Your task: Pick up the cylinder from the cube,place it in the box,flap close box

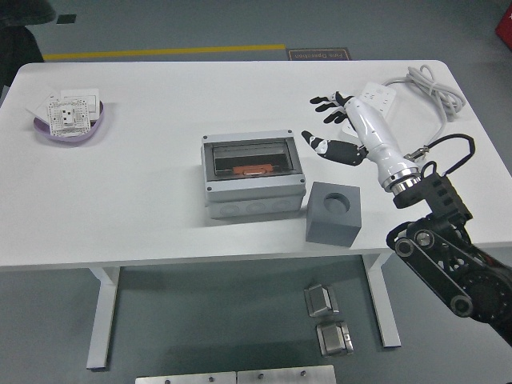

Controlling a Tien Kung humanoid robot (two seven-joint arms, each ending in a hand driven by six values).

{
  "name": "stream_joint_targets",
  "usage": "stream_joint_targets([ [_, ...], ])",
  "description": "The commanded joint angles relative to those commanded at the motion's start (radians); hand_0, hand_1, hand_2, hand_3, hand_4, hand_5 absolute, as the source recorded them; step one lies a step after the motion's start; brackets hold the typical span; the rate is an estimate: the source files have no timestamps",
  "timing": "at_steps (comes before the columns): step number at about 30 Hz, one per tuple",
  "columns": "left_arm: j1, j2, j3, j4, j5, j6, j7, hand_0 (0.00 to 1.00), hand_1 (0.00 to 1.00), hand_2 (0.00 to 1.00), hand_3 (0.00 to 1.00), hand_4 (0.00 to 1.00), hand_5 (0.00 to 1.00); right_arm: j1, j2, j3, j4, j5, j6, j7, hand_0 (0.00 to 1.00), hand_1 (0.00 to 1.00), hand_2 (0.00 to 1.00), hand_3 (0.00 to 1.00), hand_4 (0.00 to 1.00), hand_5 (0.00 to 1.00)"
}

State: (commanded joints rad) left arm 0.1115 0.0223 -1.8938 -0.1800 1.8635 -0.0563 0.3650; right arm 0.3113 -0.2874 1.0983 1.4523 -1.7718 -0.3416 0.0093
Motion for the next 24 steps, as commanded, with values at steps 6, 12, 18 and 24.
stream_joint_targets([
  [6,0.001,-0.003,0.001,0.000,-0.006,0.000,0.000,0.741,0.763,0.758,0.873,0.541,0.156,-0.122,0.026,0.165,-0.010,0.152,-0.054,0.123,0.549,0.522,0.641,0.715,0.752,0.288],
  [12,0.002,-0.001,-0.020,0.000,0.015,-0.002,0.000,0.741,0.763,0.758,0.873,0.541,0.155,-0.202,0.014,0.233,-0.068,0.367,-0.047,0.256,0.556,0.522,0.640,0.710,0.751,0.295],
  [18,-0.001,0.006,-0.028,0.000,0.024,-0.003,-0.002,0.741,0.763,0.758,0.873,0.541,0.156,-0.217,0.015,0.252,-0.085,0.522,-0.030,0.311,0.561,0.540,0.641,0.708,0.759,0.306],
  [24,0.002,0.014,-0.032,0.000,0.033,-0.006,-0.002,0.742,0.763,0.758,0.873,0.541,0.153,-0.221,0.018,0.282,-0.076,0.585,-0.024,0.330,0.596,0.610,0.684,0.748,0.829,0.362],
])
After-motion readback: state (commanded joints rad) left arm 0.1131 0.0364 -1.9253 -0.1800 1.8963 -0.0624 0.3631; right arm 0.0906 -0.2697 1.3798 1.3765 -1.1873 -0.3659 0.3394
